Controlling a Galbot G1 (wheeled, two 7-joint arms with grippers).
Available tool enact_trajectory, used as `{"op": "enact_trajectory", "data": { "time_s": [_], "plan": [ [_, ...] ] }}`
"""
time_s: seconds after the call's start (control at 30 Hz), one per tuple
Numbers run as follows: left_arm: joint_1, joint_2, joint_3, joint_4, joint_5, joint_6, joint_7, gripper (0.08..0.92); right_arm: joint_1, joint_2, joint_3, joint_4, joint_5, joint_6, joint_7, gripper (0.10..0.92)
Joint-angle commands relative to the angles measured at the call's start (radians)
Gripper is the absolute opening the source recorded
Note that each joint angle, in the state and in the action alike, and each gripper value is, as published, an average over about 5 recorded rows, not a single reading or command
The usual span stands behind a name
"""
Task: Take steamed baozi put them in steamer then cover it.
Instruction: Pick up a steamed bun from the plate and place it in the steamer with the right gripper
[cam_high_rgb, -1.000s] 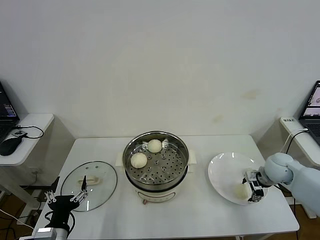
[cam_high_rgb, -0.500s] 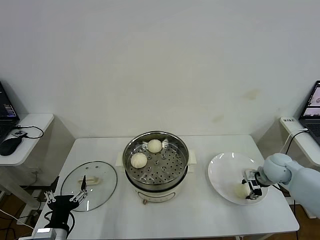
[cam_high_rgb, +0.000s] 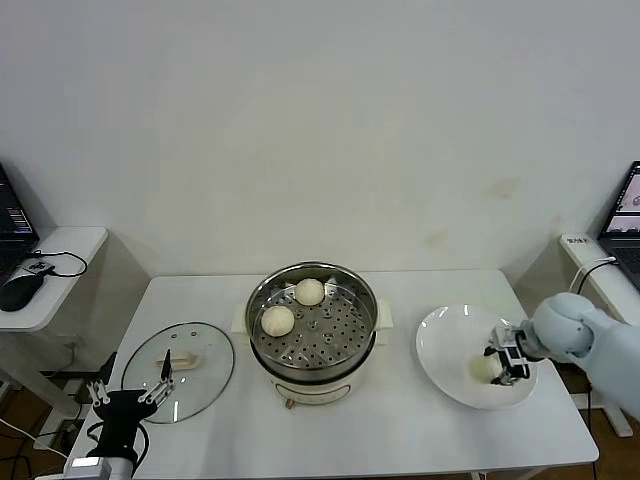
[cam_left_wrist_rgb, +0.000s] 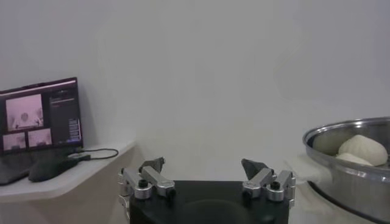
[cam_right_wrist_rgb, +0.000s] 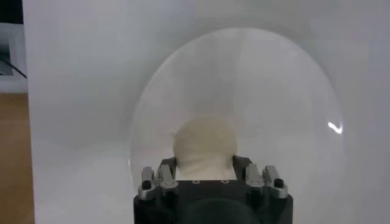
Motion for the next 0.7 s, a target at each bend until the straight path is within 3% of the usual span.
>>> {"op": "enact_trajectory", "data": {
  "time_s": [0.03, 0.23, 0.4, 0.7],
  "plan": [
    [-0.003, 0.004, 0.001, -0.004, -0.002, 0.002, 0.001, 0.823, 0.317, -0.029, -0.111, 0.050, 0.145, -0.007, -0.025, 0.589],
    [-0.002, 0.010, 0.004, -0.006, -0.004, 0.002, 0.002, 0.823, 0.624, 0.040, -0.293, 0.053, 0.272, -0.036, -0.027, 0.594],
    [-0.003, 0.012, 0.003, -0.013, -0.004, 0.003, 0.002, 0.823, 0.849, 0.189, -0.468, 0.055, 0.348, -0.063, 0.006, 0.596],
    [0.003, 0.006, -0.014, -0.008, -0.006, 0.003, 0.002, 0.823, 0.907, 0.461, -0.530, 0.028, 0.449, -0.045, 0.058, 0.602]
  ]
}}
